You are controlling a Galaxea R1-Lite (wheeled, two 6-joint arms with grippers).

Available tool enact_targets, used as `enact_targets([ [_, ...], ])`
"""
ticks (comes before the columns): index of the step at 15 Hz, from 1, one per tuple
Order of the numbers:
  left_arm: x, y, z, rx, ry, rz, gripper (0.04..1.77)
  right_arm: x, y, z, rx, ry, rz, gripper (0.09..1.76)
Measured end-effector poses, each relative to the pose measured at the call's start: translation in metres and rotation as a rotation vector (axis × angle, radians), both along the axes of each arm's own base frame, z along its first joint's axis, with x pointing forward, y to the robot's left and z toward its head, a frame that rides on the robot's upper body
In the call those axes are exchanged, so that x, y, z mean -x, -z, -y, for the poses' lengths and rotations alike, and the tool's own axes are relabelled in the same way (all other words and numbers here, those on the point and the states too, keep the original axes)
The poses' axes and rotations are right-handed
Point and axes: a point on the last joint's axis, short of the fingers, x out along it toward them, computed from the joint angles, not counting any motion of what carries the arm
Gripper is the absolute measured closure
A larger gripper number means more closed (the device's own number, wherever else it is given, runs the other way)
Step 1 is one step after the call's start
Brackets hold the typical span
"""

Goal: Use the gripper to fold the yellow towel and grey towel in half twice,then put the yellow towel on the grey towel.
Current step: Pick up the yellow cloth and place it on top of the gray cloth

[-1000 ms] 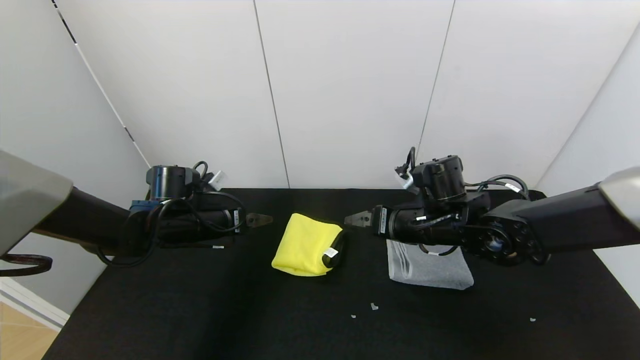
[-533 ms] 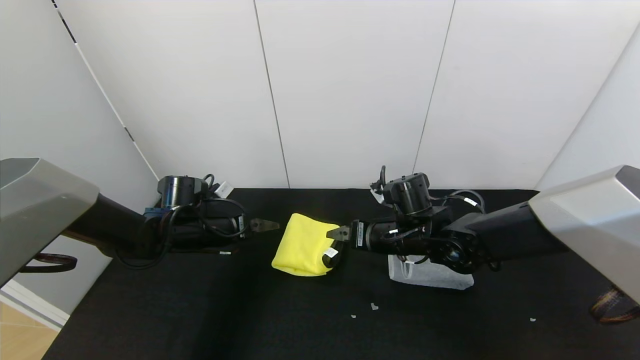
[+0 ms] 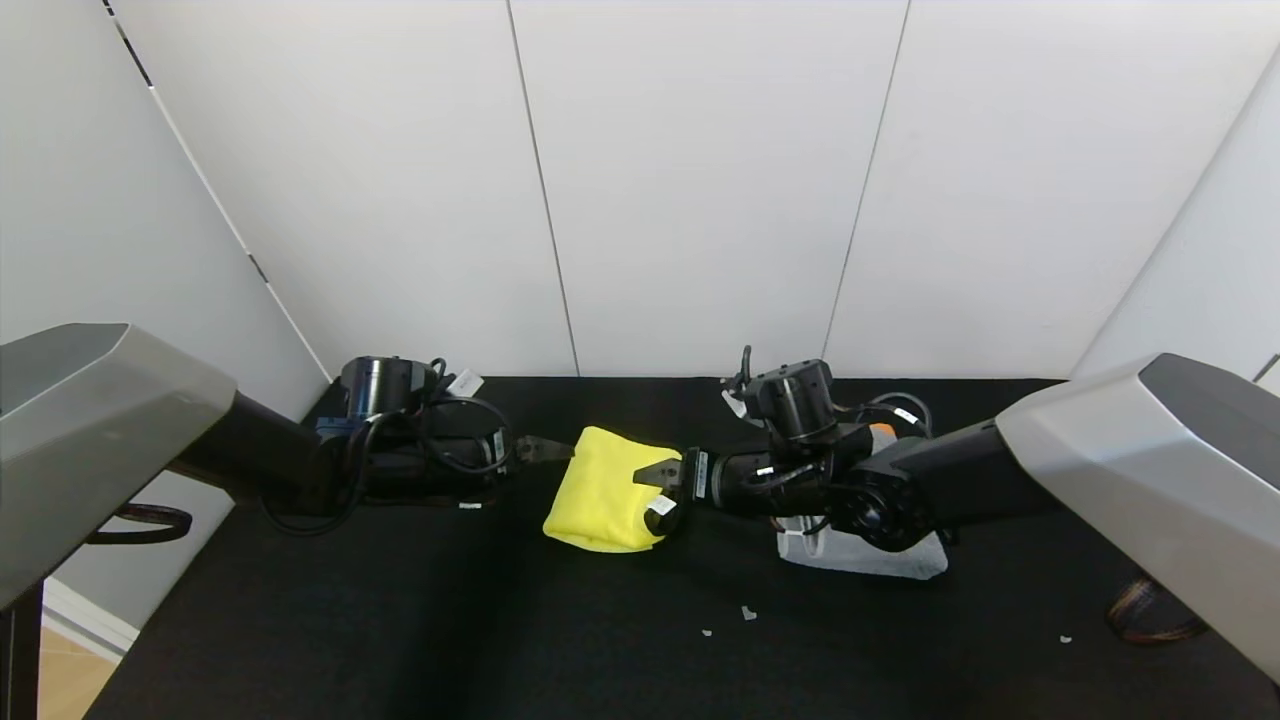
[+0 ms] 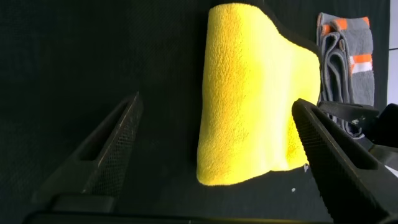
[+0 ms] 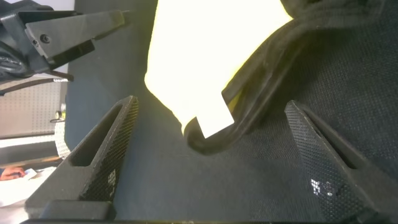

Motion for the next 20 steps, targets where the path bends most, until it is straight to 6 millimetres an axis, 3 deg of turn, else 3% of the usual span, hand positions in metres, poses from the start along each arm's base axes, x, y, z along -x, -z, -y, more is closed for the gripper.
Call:
enact_targets([
  [12, -0.009, 0.018, 0.04, 0.017, 0.078, -0.043, 0.09, -0.004, -0.005, 0.011, 0.0, 0.03, 0.011, 0.14],
  [20, -0.012, 0.024, 0.049, 0.017, 0.097, -0.041, 0.09, -0.004, -0.008, 0.012, -0.014, 0.042, 0.005, 0.14],
])
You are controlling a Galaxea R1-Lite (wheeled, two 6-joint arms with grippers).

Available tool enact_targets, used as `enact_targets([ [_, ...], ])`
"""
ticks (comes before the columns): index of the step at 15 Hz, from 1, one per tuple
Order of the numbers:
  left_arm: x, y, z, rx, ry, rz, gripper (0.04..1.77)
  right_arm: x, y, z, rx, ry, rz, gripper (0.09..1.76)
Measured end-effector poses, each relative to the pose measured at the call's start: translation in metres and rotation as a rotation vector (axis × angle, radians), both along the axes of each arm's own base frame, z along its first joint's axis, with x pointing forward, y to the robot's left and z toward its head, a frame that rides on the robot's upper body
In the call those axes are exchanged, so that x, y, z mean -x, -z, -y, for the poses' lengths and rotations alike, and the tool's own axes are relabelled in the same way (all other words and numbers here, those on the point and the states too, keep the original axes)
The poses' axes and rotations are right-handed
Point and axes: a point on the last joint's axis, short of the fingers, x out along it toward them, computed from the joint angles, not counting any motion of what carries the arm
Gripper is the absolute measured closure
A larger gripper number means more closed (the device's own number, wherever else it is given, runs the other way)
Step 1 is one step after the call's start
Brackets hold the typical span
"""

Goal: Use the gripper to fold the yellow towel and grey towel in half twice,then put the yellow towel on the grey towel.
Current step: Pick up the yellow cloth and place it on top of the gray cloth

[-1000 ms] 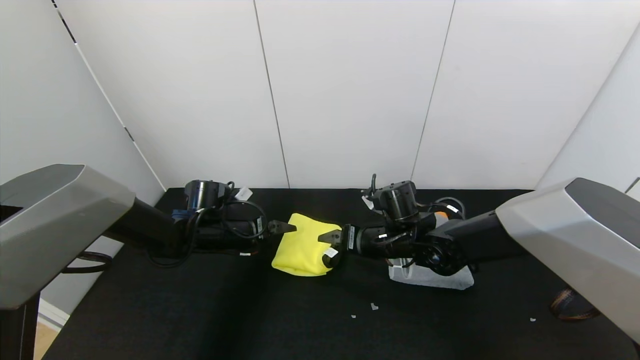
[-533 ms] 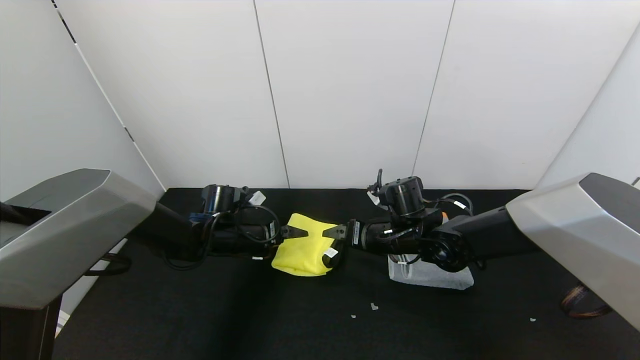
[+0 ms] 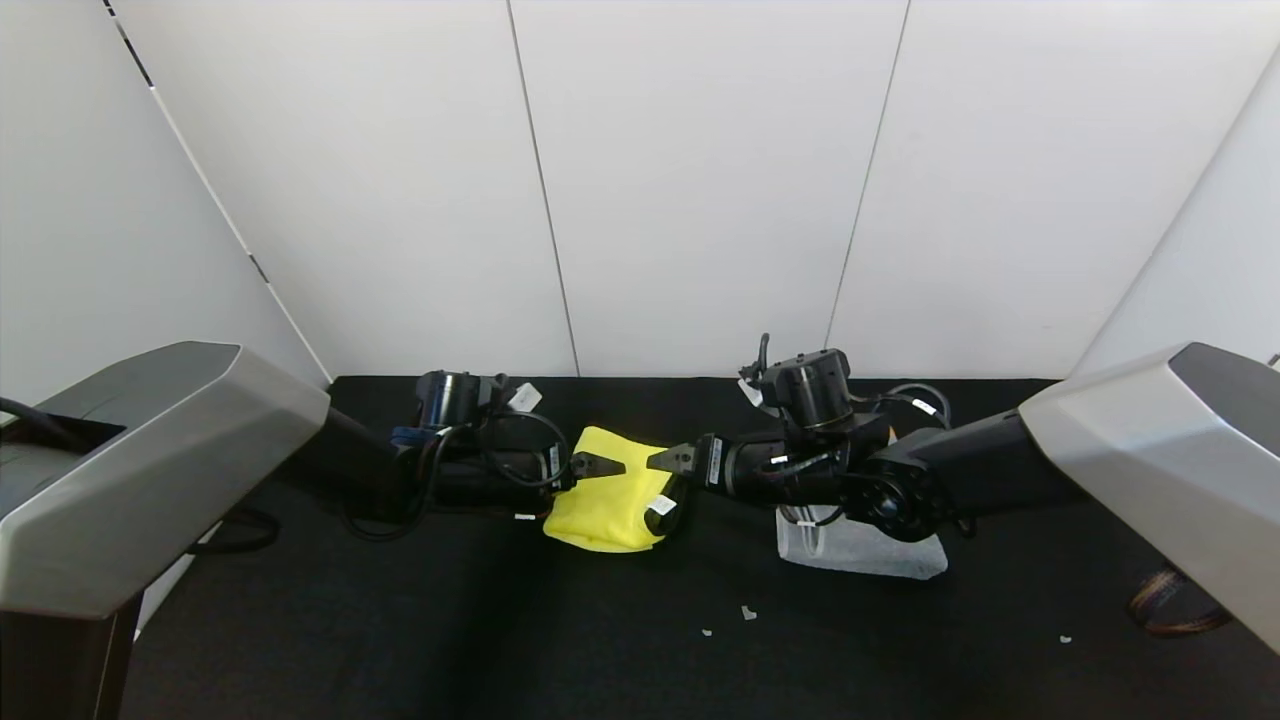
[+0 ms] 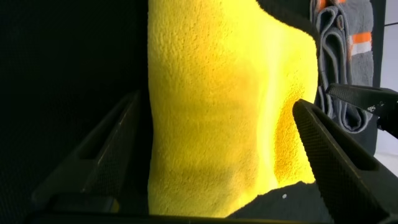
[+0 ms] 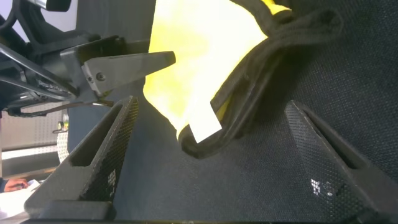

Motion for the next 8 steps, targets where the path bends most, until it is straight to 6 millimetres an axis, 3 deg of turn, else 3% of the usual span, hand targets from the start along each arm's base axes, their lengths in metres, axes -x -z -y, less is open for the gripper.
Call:
enact_targets([
  [1, -0.0003, 0.0005, 0.0007, 0.0, 0.001, 0.0, 0.09, -0.0001, 0.0, 0.0002, 0.0, 0.0, 0.0, 0.14],
  [4, -0.0004, 0.0039, 0.0015, -0.002, 0.002, -0.009, 0.62, -0.0004, 0.0, 0.0006, 0.0, 0.001, 0.0, 0.14],
  [8, -0.0008, 0.0054, 0.0012, -0.003, 0.001, -0.01, 1.09, -0.0007, -0.0004, 0.0006, -0.001, 0.003, 0.003, 0.14],
])
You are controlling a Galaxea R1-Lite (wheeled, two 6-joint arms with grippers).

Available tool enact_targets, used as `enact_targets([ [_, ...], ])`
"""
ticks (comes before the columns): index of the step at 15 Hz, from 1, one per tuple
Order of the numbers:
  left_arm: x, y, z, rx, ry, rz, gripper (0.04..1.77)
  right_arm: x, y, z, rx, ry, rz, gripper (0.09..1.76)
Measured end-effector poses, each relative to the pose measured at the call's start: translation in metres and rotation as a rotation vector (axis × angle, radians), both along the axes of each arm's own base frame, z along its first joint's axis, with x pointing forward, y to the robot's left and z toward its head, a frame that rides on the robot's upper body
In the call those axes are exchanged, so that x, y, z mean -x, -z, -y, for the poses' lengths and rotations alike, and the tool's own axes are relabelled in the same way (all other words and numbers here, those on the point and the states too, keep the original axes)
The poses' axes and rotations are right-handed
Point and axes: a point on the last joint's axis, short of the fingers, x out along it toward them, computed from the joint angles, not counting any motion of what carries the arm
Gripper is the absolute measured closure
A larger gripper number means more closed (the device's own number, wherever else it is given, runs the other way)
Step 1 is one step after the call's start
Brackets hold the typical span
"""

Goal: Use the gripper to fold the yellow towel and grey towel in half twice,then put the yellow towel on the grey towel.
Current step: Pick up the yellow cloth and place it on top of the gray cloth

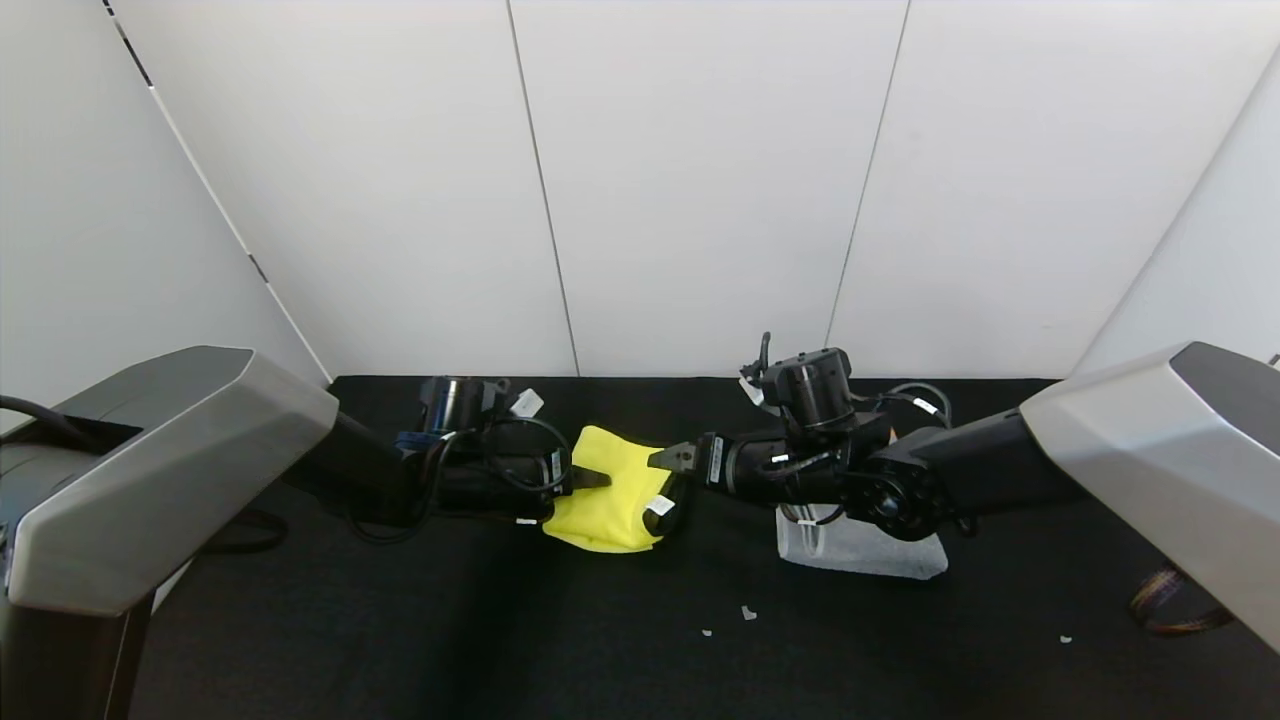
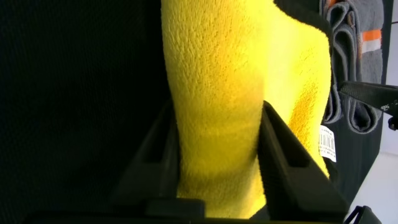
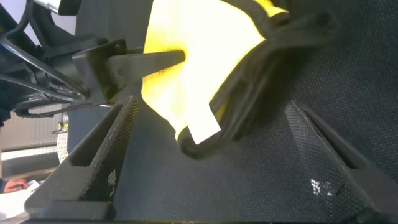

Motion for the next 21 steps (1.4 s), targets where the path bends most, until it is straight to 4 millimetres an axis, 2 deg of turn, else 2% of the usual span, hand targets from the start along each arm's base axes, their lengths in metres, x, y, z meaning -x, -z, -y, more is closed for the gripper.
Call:
enact_targets([
  [1, 0.0, 0.0, 0.0, 0.0, 0.0, -0.001, 1.62, 0.0, 0.0, 0.0, 0.0, 0.0, 0.001, 0.14],
  [12, -0.001, -0.008, -0.005, 0.027, -0.028, 0.014, 1.62, -0.004, 0.014, -0.016, 0.009, -0.023, -0.004, 0.14],
  [17, 0.0, -0.011, -0.007, 0.038, -0.023, 0.036, 1.62, -0.002, 0.03, -0.024, 0.147, -0.025, 0.074, 0.14],
  [21, 0.0, -0.012, -0.012, 0.059, -0.022, 0.04, 1.62, -0.006, 0.032, -0.03, 0.135, -0.022, 0.079, 0.14],
])
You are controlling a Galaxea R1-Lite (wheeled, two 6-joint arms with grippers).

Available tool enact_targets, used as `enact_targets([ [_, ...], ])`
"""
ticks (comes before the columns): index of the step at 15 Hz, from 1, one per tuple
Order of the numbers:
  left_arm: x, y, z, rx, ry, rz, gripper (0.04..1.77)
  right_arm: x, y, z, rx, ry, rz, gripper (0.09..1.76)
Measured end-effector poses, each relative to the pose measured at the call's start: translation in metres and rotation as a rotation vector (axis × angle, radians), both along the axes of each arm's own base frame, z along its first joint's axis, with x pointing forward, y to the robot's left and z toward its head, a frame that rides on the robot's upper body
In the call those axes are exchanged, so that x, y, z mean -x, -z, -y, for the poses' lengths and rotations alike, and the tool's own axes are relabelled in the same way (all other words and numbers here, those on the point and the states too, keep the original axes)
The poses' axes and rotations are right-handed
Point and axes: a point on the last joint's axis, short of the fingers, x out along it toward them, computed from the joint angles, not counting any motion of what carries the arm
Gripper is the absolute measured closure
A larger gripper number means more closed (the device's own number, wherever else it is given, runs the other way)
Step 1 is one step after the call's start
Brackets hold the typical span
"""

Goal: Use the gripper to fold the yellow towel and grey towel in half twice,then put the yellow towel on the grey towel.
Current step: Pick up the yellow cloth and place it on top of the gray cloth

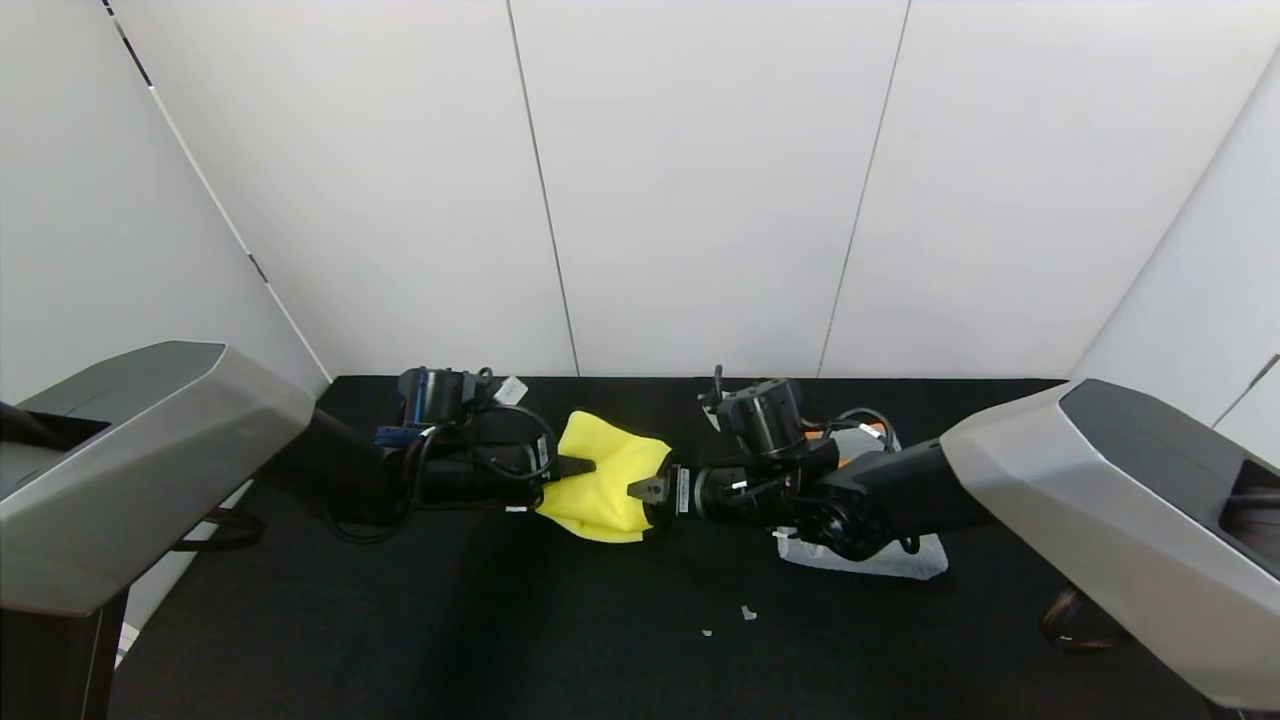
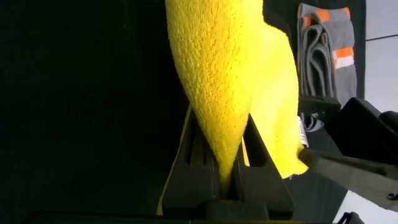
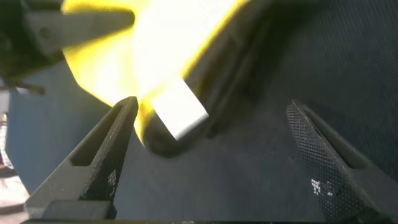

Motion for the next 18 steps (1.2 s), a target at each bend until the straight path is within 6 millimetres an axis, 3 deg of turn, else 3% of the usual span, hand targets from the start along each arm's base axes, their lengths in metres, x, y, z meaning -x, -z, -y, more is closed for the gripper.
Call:
enact_targets([
  [10, 0.001, -0.004, -0.006, 0.05, 0.001, 0.045, 1.62, -0.017, 0.005, -0.015, -0.011, -0.023, 0.012, 0.14],
  [14, 0.001, -0.003, -0.006, 0.053, 0.002, 0.052, 1.62, -0.018, 0.007, -0.016, -0.012, -0.024, 0.016, 0.76],
  [17, 0.001, -0.004, -0.008, 0.06, 0.006, 0.066, 1.62, -0.018, 0.007, -0.017, -0.012, -0.028, 0.027, 1.07],
  [18, 0.002, -0.004, -0.008, 0.066, 0.006, 0.067, 1.62, -0.018, 0.007, -0.017, -0.014, -0.028, 0.03, 1.42],
])
